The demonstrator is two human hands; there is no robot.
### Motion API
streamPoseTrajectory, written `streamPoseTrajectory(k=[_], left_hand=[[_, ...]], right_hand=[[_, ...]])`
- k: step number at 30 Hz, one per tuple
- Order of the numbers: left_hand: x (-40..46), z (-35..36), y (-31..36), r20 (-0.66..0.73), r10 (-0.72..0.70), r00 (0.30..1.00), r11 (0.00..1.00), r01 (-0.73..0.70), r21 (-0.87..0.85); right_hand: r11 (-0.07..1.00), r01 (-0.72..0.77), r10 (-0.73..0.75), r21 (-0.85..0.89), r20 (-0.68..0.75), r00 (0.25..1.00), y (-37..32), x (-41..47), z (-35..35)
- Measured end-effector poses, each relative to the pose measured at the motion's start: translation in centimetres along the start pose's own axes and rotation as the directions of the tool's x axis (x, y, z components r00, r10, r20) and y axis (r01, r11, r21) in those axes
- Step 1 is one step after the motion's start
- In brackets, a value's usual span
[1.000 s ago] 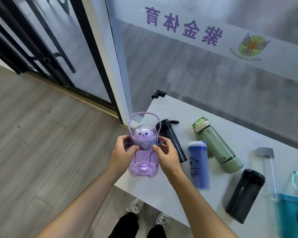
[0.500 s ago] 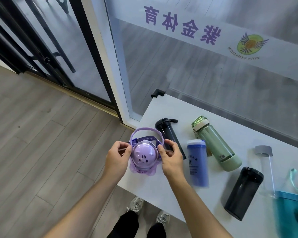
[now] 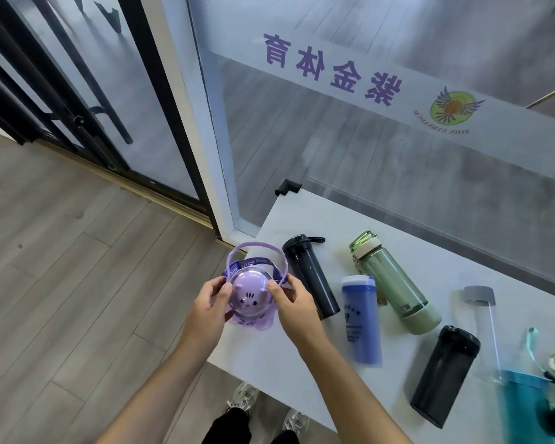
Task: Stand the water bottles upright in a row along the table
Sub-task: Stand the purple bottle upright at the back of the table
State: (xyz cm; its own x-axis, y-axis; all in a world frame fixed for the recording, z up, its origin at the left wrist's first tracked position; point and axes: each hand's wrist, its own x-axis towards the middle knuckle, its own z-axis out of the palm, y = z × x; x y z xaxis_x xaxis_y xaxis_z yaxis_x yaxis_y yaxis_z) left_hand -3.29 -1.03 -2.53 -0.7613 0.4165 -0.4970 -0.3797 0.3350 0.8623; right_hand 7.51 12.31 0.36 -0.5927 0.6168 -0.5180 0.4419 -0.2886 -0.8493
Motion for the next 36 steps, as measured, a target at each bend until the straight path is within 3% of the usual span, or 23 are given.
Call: streamPoseTrajectory(k=[7, 13, 23, 29, 36], left_hand=[[6.2, 0.6, 6.3, -0.029, 0.108, 0.994, 0.992, -0.110, -0.061], [12.5, 3.2, 11.2, 0.032, 0.161, 0.986, 0.987, -0.161, 0.012], [18.3, 10.7, 12.2, 0.268, 0.139, 0.953, 0.980, -0.170, 0.099], [19.6, 12.7, 12.4, 0.285, 0.117, 0.951, 0.977, -0.162, 0.140], [19.9, 14.1, 12.7, 0.289, 0.092, 0.953, 0.972, -0.149, 0.182]], right_hand=[[0.993, 0.088, -0.092, 0.074, 0.051, 0.994, -6.1, 6.1, 1.5], [0.982, 0.147, -0.147, 0.116, -0.012, 0.989, -10.2, 11.6, 0.0], [0.997, 0.063, -0.053, 0.055, -0.171, 0.984, -10.1, 16.5, -5.9], [1.000, 0.025, -0.026, -0.006, -0.189, 0.982, -9.3, 18.4, -7.5], [0.995, 0.085, -0.095, -0.048, -0.251, 0.963, -9.3, 19.1, -8.4]])
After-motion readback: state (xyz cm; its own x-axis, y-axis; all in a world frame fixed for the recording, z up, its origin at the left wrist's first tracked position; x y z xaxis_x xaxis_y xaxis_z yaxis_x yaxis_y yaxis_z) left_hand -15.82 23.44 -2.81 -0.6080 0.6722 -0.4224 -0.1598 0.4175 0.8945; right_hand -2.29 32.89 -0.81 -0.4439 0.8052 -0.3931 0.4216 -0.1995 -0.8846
